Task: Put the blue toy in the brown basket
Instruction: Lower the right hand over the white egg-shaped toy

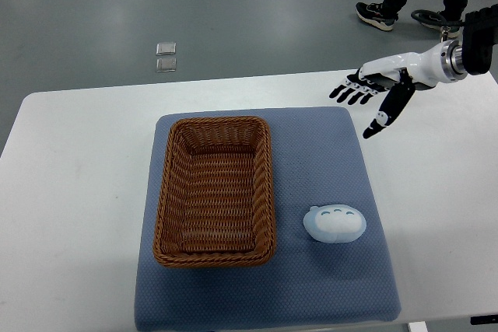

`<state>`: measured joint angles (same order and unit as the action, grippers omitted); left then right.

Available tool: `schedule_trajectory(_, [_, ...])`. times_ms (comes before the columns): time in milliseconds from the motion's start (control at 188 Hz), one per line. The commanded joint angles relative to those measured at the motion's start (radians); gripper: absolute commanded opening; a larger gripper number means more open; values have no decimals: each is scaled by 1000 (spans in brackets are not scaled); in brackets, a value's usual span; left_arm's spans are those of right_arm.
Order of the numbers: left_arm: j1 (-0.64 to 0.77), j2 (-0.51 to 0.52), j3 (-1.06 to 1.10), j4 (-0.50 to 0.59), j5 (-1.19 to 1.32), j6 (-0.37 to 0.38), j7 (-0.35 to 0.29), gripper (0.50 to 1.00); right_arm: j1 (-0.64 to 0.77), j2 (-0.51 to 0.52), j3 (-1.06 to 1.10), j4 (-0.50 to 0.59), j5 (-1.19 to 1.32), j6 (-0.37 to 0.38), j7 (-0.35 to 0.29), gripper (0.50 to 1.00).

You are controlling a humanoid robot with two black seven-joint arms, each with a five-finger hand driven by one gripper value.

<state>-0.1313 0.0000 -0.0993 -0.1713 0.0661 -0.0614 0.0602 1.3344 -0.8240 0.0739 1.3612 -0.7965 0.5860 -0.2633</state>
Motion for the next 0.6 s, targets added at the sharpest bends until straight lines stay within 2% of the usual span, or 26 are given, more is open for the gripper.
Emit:
schedule_trajectory(0, [-4, 0, 0, -1, 1, 0, 0, 1000, 111, -58, -126, 116, -15, 1, -45, 909])
schedule_trajectory(149, [-5, 0, 0, 3, -2, 0, 0, 1000, 140, -135, -151, 266, -1, 5, -70, 909])
schedule_trajectory(277, [-5, 0, 0, 4, -2, 0, 0, 1000, 138, -149, -151, 346, 57, -11, -67, 909])
schedule_trajectory(410, [-5, 0, -2, 6, -2, 0, 0, 1000, 126, -141, -148, 360, 77, -31, -60, 909])
schedule_trajectory(596, [-5, 0, -2, 10, -2, 0, 1, 1000, 55, -96, -148, 360, 75, -115, -53, 907])
